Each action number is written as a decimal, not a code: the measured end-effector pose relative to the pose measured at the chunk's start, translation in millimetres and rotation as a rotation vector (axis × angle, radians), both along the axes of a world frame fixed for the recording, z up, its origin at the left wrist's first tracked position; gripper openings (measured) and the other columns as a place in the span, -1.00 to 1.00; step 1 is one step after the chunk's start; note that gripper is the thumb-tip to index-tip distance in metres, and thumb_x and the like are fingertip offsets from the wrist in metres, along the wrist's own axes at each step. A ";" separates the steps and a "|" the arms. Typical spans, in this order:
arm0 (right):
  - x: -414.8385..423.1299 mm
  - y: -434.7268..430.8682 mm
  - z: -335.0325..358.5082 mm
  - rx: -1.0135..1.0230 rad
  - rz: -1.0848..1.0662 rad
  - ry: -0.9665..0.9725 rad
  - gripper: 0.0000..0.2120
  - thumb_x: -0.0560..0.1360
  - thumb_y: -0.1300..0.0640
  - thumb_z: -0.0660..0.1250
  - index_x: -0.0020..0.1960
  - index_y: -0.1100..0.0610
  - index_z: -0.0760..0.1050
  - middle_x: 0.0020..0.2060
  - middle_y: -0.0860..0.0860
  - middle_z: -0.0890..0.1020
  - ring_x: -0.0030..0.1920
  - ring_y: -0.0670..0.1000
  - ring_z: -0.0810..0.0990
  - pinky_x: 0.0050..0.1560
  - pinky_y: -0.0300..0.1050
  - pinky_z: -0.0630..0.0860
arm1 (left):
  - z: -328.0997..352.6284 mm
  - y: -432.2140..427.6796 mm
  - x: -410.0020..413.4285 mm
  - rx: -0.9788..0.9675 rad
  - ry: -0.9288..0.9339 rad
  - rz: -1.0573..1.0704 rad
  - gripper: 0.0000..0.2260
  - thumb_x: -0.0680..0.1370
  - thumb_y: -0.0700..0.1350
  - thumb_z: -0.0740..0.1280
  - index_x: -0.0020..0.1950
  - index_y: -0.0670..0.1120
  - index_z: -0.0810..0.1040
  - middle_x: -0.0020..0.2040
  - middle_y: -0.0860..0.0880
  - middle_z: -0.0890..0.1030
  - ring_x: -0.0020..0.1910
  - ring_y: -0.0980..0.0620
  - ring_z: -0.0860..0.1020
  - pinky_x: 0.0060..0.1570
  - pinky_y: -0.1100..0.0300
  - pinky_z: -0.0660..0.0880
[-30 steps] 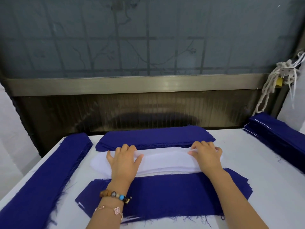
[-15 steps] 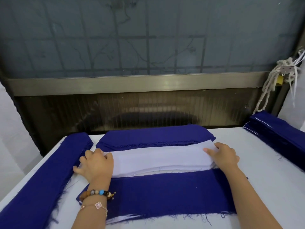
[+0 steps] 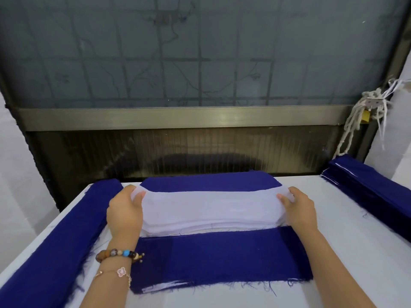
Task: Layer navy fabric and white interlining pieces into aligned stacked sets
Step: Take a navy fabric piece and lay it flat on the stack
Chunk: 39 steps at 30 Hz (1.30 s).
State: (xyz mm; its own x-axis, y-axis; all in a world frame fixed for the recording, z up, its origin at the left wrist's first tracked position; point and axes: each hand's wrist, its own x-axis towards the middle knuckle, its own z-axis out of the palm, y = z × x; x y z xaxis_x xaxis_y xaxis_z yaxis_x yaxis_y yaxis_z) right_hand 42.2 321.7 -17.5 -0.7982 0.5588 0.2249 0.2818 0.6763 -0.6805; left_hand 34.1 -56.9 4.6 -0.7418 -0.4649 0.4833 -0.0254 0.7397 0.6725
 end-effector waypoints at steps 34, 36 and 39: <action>98.7 17.6 -19.8 -0.111 0.122 0.053 -0.86 0.54 -0.03 0.30 -0.03 0.04 0.46 -0.27 -0.04 0.54 -0.17 0.07 0.49 -0.16 -0.09 0.35 | -39.8 -23.8 84.8 0.009 -0.306 -0.112 -0.79 0.61 -0.03 0.21 -0.17 -0.07 0.49 -0.23 -0.11 0.56 -0.20 -0.12 0.53 -0.08 0.05 0.47; 99.0 18.6 -20.1 -0.156 0.100 0.094 -0.90 0.54 0.00 0.31 -0.03 0.02 0.46 -0.28 -0.05 0.53 -0.17 0.05 0.48 -0.14 -0.09 0.34 | -40.1 -25.5 87.0 -0.024 -0.278 -0.108 -0.83 0.62 -0.03 0.21 -0.10 -0.07 0.49 -0.20 -0.14 0.57 -0.17 -0.13 0.53 -0.05 0.01 0.50; 99.5 20.3 -18.1 -0.260 0.065 0.178 -0.91 0.53 0.01 0.33 -0.08 0.02 0.48 -0.26 -0.07 0.54 -0.15 0.04 0.49 -0.11 -0.08 0.35 | -39.6 -25.1 88.8 0.003 -0.159 -0.162 -0.91 0.61 -0.09 0.26 -0.02 -0.07 0.53 -0.22 -0.12 0.58 -0.22 -0.10 0.55 -0.10 -0.01 0.54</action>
